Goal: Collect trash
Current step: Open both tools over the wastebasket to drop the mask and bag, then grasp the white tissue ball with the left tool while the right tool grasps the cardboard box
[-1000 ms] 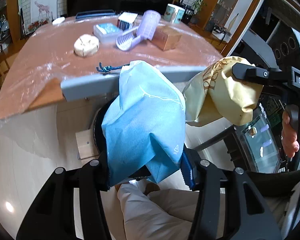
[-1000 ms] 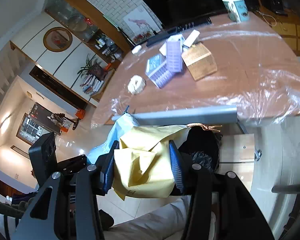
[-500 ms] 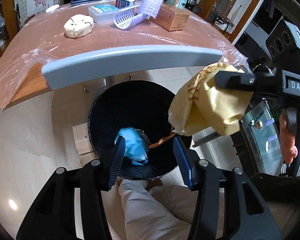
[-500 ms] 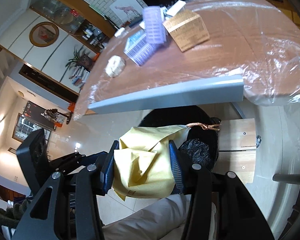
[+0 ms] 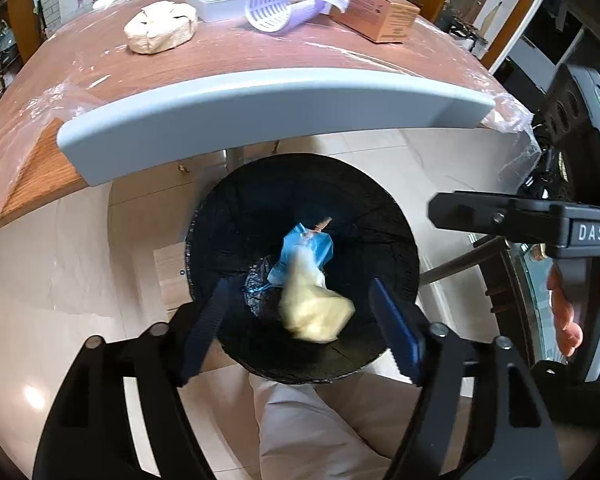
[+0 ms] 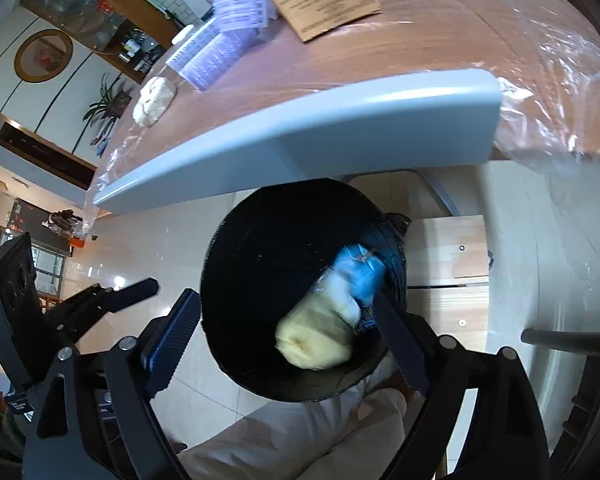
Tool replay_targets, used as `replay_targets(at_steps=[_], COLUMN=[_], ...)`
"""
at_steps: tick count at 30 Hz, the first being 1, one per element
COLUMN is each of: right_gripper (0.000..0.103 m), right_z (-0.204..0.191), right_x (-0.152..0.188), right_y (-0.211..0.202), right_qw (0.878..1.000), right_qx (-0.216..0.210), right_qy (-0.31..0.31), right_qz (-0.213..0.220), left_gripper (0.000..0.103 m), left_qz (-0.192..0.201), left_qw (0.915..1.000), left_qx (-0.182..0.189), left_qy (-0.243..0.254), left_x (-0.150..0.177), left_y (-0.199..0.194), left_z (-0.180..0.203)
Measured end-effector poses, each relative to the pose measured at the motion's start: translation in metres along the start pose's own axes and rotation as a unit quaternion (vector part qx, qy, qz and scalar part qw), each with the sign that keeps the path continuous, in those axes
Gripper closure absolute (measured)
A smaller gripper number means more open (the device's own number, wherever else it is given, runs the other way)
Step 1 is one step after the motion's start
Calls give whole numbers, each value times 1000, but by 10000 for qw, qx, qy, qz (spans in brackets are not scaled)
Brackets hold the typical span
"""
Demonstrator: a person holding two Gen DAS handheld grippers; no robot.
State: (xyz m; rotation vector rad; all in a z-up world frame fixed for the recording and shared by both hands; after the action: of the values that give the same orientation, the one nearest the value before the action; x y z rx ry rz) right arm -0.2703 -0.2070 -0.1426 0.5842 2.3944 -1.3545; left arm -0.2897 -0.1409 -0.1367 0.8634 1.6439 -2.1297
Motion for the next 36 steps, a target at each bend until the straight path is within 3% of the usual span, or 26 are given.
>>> replay_targets(at_steps=[6,11,15,16,17,19,21,23,26,36], right_gripper=[15,7,4,4,4,4,4,4,4,4], right_z=[-5,-25,-55,-64,-71,-80,-77,-72,-69,-43], right_x=[-17,-51,-95,-106,-116,-131,-144,-153,-160,-158], right_y=[-34,-84,-135,-149,-161,-168,-162,-150,-134,-58], right_qw=[9974,9813,9484,9348,9208,9099,9151,9235,9314,9540], right_qx=[330,617,675,616,577,646,878,1009,970,1163], right_qy=[-485,-1238,-1731,-1841,-1944,-2021,-1943,-1875,-1873,-1878], right_qz=[416,1336,2570,2975,3331,3565,3423,3192,2968,2027], left_gripper=[21,12,6,5,3,2,2,2,2,2], left_qz=[223,811,1487,1650,1912,2420,2610,2609,2374,1471], left_qw=[9997,9966,9881,9852,9798,9672,9609,9607,9672,9863], left_qx=[-111,-129,-359,-429,-538,-693,-794,-682,-410,-525], left_qy=[-13,-96,-141,-166,-211,-327,-479,-664,-810,-525], left_x=[-11,-41,-87,-97,-111,-138,-154,-167,-175,-156], left_y=[-17,-51,-83,-90,-100,-117,-125,-124,-112,-48], left_z=[-8,-14,-28,-31,-36,-46,-54,-62,-69,-90])
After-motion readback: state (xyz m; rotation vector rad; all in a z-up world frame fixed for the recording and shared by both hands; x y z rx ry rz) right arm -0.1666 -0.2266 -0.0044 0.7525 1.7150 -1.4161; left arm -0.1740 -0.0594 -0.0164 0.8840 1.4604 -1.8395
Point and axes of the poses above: each gripper's, at about its wrist camera, not at the fingertips, and y roughly the way its jaws point, z to its right, x to its underside, the point moved 8 cm from there along y, roughly the way its jaws point, and after that the axes turned 15 degrees about z, right-handed, at the moved point
